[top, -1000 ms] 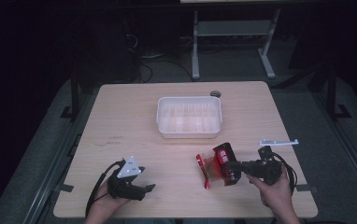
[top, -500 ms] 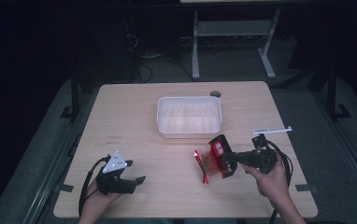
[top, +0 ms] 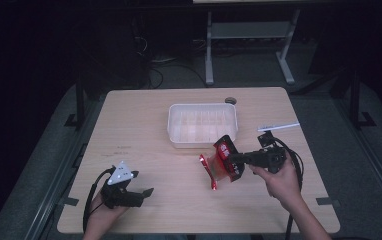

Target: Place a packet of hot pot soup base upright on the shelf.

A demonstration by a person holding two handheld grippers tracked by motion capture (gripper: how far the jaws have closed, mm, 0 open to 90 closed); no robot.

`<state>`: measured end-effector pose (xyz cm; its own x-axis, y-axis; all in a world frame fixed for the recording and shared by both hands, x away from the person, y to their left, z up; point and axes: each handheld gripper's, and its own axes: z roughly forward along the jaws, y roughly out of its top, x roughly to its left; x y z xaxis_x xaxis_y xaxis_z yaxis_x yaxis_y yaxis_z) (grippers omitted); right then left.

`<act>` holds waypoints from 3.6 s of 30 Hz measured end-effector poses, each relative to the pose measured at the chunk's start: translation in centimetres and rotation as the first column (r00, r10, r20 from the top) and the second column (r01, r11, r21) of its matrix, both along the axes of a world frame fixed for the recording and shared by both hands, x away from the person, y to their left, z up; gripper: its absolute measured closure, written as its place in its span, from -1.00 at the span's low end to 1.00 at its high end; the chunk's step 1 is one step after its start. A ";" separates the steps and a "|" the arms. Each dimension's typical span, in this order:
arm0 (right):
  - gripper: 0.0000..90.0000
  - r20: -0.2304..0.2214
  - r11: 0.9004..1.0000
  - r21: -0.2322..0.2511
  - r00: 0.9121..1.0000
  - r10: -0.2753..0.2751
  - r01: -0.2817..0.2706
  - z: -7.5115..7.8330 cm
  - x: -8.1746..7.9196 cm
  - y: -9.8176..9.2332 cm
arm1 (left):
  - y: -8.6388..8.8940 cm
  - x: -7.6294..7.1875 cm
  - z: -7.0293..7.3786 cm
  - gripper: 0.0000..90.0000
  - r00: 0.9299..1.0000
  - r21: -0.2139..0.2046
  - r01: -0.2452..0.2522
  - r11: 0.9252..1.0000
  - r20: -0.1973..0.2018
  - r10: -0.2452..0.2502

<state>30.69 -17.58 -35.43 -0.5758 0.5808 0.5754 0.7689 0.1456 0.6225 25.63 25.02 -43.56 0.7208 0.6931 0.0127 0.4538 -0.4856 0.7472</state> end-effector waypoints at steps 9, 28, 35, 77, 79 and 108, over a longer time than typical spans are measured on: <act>0.98 0.003 0.999 -0.025 0.999 0.038 -0.038 1.2 0.9 1.4 | -0.3 -0.1 0.1 -0.59 1.000 0.025 -0.001 1.000 0.017 0.000; 0.98 0.000 0.995 -0.089 0.999 -0.047 0.046 5.2 5.6 2.4 | -0.2 0.1 -0.2 -0.60 1.000 0.011 -0.026 1.000 0.000 0.026; 0.99 0.022 0.983 -0.136 0.993 -0.119 0.120 6.8 7.4 2.4 | 0.3 0.1 0.0 -0.60 0.999 -0.024 -0.051 0.998 0.015 0.051; 0.98 0.089 0.839 -0.352 0.907 -0.412 0.416 6.2 14.0 4.1 | 0.3 0.2 0.1 -0.60 0.999 -0.037 -0.039 0.999 0.025 0.040; 0.98 0.093 0.834 -0.351 0.902 -0.421 0.426 6.2 13.9 4.2 | 0.2 0.2 0.2 -0.60 0.999 -0.042 -0.039 0.998 0.025 0.040; 0.97 0.090 0.822 -0.394 0.907 -0.411 0.411 4.0 14.3 5.2 | 0.3 0.1 0.2 -0.60 0.999 -0.046 -0.030 0.999 0.026 0.031</act>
